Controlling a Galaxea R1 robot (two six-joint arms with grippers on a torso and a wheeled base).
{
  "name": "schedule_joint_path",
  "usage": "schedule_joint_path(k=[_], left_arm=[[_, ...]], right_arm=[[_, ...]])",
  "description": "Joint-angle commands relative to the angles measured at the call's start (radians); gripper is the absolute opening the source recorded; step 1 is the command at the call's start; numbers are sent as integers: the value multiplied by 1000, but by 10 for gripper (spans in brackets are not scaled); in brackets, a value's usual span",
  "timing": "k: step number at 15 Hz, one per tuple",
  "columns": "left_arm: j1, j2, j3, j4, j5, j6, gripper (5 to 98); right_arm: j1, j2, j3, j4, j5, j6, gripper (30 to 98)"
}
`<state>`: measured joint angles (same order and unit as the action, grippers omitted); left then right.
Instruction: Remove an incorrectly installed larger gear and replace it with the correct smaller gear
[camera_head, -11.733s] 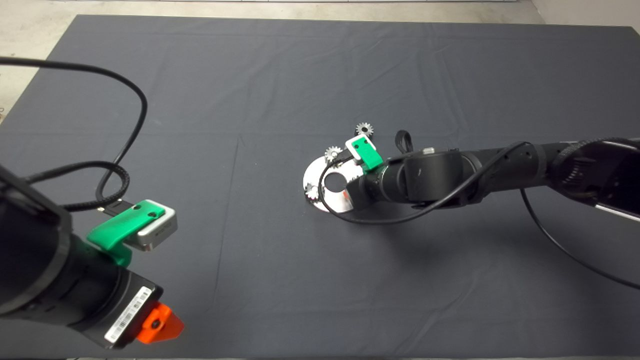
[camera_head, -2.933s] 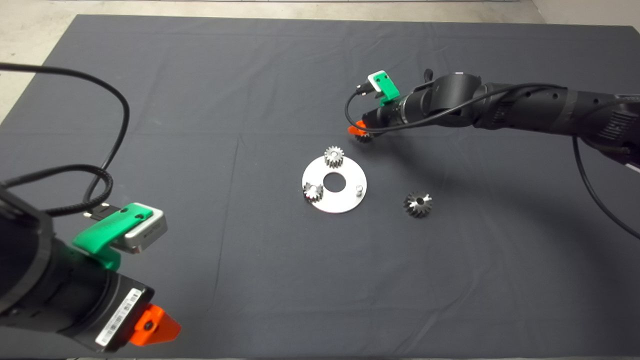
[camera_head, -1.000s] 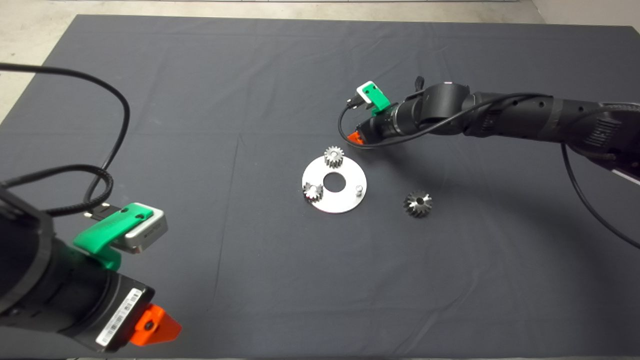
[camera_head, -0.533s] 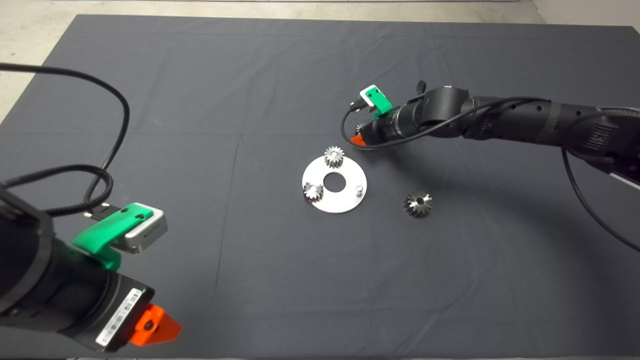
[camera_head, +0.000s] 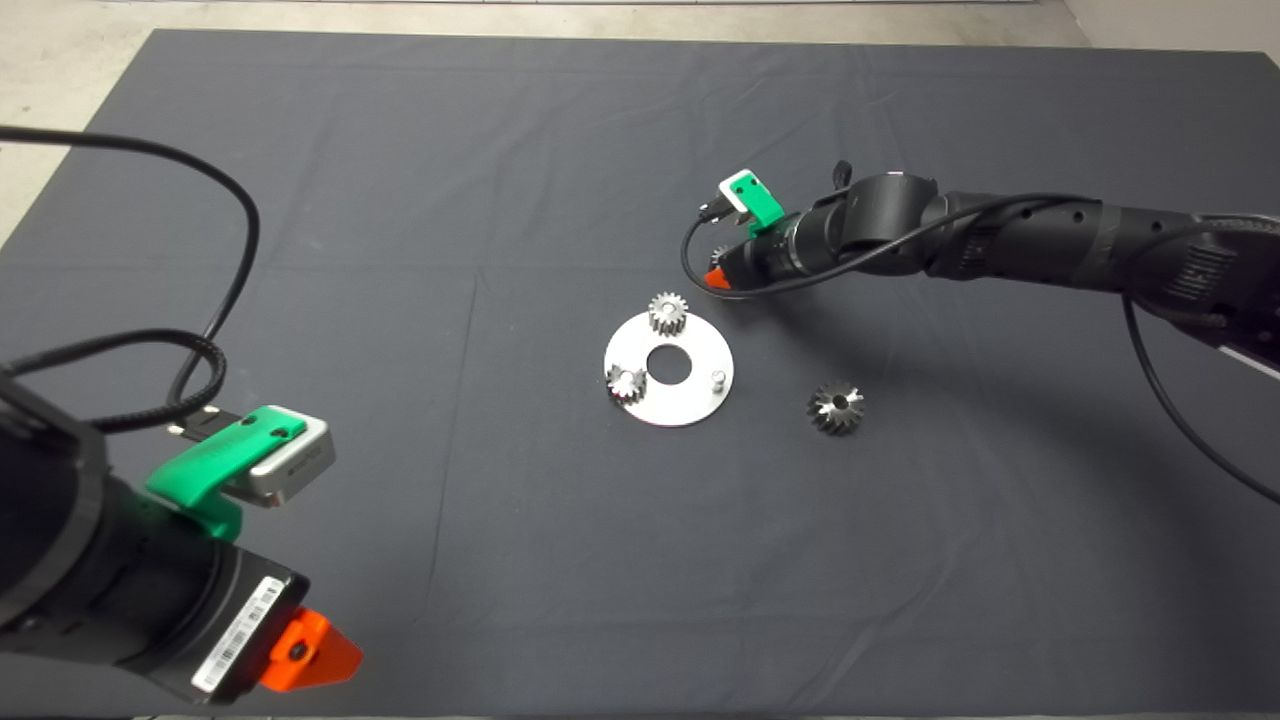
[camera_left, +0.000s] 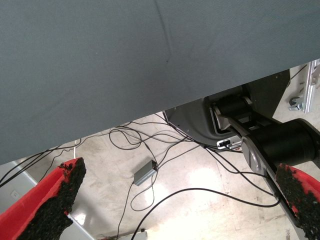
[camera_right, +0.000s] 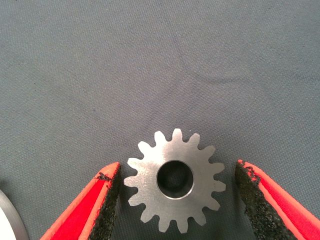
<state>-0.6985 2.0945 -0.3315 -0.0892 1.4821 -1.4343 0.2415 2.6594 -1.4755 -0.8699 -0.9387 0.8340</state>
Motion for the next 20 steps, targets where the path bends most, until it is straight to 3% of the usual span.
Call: schedule_joint_path(k=[1,7,9,10,20], left_arm=[[-10,0,13,-11,4,-2,977],[-9,-1,14,-11,0,-5,977],[-9,0,14,-11,1,-20,977],[-9,2,14,-11,3,-30,977],[-9,2,16,-11,3,-31,977]], right_arm=[[21,1,3,-8,8,-4,605],[19,0,2,-8,8,-3,507],[16,1,2,-8,8,-3,502],[9,1,2,-8,8,-3,467],[7,-5,2,-8,8,-3,426]])
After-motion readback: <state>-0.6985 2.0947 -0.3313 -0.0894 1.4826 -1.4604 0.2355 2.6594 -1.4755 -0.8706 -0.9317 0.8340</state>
